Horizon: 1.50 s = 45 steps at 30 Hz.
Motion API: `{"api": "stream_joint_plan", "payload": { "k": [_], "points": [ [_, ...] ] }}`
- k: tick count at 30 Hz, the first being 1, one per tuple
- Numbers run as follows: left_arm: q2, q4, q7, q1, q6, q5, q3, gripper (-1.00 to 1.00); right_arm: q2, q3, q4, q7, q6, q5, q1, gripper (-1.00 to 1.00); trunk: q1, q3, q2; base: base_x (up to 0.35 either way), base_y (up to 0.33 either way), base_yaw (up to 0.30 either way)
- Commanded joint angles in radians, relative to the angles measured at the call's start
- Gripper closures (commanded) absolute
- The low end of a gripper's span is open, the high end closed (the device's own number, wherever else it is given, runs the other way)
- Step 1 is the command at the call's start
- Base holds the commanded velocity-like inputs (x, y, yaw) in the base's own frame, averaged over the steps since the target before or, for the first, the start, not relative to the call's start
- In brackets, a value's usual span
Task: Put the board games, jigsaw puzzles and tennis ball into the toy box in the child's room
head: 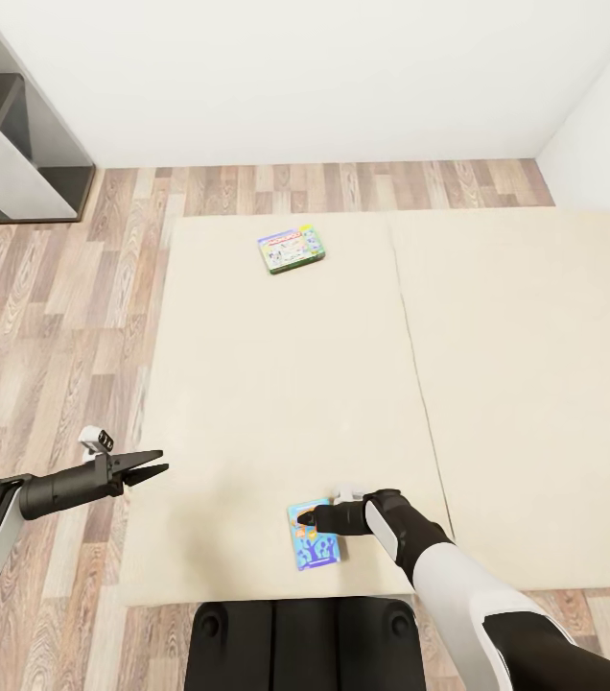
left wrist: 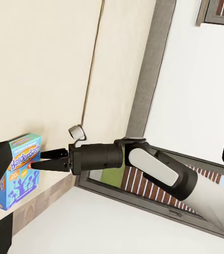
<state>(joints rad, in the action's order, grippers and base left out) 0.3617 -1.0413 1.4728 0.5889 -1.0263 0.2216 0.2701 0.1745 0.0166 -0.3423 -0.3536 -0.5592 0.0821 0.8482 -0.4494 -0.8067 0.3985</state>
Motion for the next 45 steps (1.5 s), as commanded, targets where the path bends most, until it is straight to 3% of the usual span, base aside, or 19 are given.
{"api": "stream_joint_plan", "payload": {
  "k": [1,45],
  "points": [
    [0.0,0.0,0.003,0.0,-0.011,0.001,0.0,-1.0,0.0,0.002,-0.001,0.003,-0.007,0.008,0.0,-1.0,-0.001,-0.001,0.002,0.0,0.003,0.0],
    [0.0,0.0,0.003,0.0,-0.011,0.001,0.0,-1.0,0.0,0.002,-0.001,0.004,-0.007,0.008,0.0,-1.0,-0.001,-0.001,0.002,0.0,0.021,0.0]
  ]
}}
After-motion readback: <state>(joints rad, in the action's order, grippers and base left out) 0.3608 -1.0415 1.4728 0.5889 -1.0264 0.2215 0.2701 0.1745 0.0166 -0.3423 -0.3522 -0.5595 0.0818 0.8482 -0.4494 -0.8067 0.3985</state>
